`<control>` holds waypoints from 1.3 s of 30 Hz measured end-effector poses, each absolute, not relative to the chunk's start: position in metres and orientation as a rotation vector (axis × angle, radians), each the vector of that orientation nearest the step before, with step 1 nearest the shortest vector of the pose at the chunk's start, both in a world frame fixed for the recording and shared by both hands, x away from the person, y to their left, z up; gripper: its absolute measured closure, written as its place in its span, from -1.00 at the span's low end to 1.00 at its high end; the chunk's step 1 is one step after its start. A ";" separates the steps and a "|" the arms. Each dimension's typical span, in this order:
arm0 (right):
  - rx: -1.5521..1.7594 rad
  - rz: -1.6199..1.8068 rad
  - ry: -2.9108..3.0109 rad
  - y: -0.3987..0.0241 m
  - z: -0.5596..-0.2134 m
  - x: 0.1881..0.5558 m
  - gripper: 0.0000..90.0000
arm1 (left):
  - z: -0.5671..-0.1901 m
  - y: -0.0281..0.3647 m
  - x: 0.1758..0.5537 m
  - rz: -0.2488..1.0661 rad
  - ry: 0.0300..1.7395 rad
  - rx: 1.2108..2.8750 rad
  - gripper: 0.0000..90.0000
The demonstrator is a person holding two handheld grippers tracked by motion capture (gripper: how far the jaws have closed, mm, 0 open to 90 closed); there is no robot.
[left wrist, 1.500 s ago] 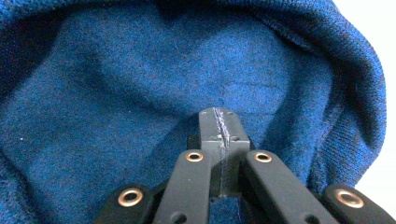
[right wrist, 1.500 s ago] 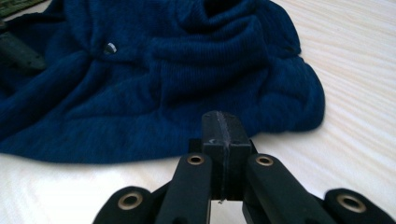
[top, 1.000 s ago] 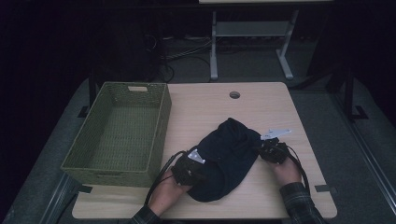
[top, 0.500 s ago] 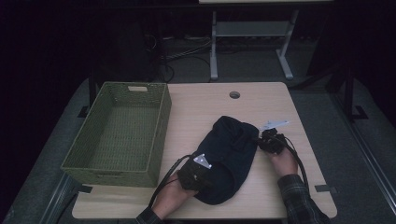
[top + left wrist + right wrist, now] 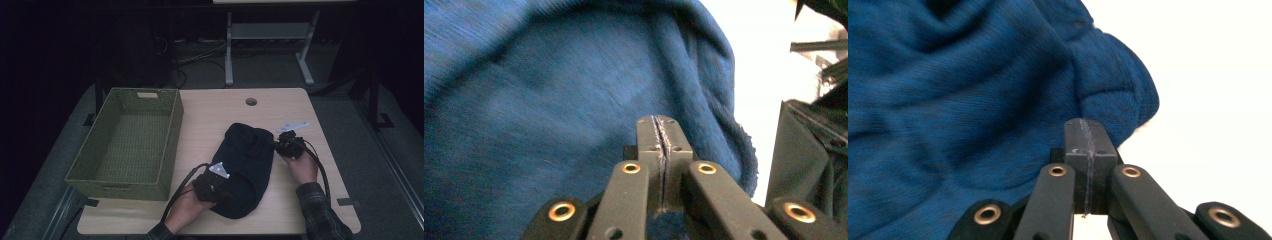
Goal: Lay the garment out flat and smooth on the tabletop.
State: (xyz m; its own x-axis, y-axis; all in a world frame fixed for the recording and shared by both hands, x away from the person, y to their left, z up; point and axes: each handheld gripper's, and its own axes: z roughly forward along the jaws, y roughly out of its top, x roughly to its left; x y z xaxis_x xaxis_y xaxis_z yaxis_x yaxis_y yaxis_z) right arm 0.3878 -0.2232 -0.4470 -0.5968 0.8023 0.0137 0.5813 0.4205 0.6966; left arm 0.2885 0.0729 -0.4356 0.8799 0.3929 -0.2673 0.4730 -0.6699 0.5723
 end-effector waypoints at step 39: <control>1.044 0.887 2.502 -0.203 -0.463 0.316 1.00 | -0.451 0.078 0.370 0.032 0.882 2.408 1.00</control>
